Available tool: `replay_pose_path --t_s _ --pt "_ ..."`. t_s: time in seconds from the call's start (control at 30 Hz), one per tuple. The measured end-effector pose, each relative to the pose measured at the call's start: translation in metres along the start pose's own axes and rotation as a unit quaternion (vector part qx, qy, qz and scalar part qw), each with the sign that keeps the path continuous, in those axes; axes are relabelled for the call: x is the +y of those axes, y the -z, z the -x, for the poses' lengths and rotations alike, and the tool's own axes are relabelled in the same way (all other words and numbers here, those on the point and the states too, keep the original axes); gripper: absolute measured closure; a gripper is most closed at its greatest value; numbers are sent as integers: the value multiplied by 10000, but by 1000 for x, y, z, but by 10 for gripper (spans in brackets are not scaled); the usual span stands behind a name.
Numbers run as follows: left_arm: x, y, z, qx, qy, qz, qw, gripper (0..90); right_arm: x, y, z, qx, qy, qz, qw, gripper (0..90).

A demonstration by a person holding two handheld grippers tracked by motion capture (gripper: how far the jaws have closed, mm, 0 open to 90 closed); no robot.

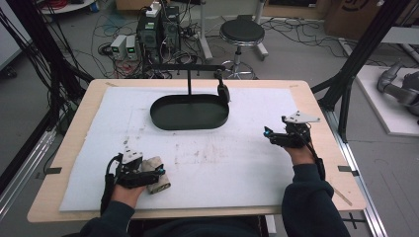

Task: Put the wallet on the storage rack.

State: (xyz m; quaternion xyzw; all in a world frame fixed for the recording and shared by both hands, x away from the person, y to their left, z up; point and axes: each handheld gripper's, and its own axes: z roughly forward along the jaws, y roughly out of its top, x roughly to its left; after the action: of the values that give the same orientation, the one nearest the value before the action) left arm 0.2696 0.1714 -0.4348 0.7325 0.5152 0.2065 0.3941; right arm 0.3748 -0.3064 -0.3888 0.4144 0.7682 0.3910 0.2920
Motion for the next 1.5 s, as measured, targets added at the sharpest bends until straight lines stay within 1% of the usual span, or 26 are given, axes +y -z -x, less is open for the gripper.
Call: replay_pose_path --t_s 0.17,0.2,0.27,0.3,0.33,0.43,0.5,0.57,0.6,0.63,0.7,0.77,0.8,0.87,0.9,0.97,1.07,1.1,1.13,1.17,1.23,1.33,1.4,1.43,1.47,1.5 --pt "0 -14 4 27 -344 -77 9994 168 0 -3 -3 27 126 -81 9999 235" --pt "2 -19 5 -19 -451 -143 9989 171 0 -4 -3 35 128 -87 9999 234" --pt "4 -28 5 -267 -599 -181 9977 187 1 -5 -5 49 156 -91 9998 234" --pt "6 -30 5 -363 -732 -174 9965 210 1 -5 -5 52 150 -97 9998 234" --pt "8 -30 6 -359 -747 -164 9964 248 1 -5 -6 57 175 -88 9998 234" --pt "13 -18 9 -85 -460 -41 9989 255 1 -4 -6 51 168 -98 9998 234" --pt "10 -6 13 78 -453 10 9989 236 0 -3 -5 53 139 -88 9999 234" --pt "5 1 14 257 -344 -76 9990 188 0 -2 -3 36 88 -75 9999 235" --pt "3 1 15 348 -223 -149 9990 167 0 -2 -2 26 52 -82 9999 234" --pt "1 1 16 431 -166 -222 9987 167 -1 -2 -2 14 27 -88 10000 234" --pt "0 0 18 523 -238 -227 9981 167 -1 -3 -3 30 75 -111 9999 235" --pt "2 -1 18 565 -237 -151 9980 170 0 -4 -5 53 127 -105 9999 241" --pt "4 1 16 562 -257 -61 9981 170 0 -4 -5 63 148 -104 9998 241" --pt "8 8 13 718 -351 201 9966 171 0 -4 -5 63 141 -100 9998 241" --pt "9 12 12 783 -278 274 9962 170 0 -4 -5 60 144 -109 9998 241" --pt "6 18 11 808 -123 255 9963 170 0 -3 -4 54 113 -107 9999 241" --pt "-3 16 15 752 30 -47 9972 171 0 -3 -3 89 59 -63 9999 242" --pt "-5 12 16 721 13 -136 9973 171 0 -3 -4 82 50 -64 9999 242" --pt "-6 9 16 733 28 -187 9971 171 0 -4 -4 83 54 -80 9999 242" --pt "-7 6 15 652 47 -193 9977 170 0 -4 -4 83 63 -111 9999 242" --pt "-5 -2 13 592 -33 -229 9980 146 0 -3 -5 86 102 -117 9998 245" --pt "-3 -19 10 331 -180 -424 9984 150 0 -3 -5 75 83 -98 9999 248" --pt "1 -23 9 291 -276 -479 9980 195 0 -3 -5 71 83 -118 9999 248" --pt "3 -24 9 159 -388 -429 9982 284 0 -3 -5 72 89 -126 9999 248" --pt "5 -25 8 87 -447 -419 9981 383 0 -3 -5 68 94 -118 9999 249" --pt "7 -26 6 32 -486 -426 9979 454 0 -3 -5 62 56 -118 9999 249"
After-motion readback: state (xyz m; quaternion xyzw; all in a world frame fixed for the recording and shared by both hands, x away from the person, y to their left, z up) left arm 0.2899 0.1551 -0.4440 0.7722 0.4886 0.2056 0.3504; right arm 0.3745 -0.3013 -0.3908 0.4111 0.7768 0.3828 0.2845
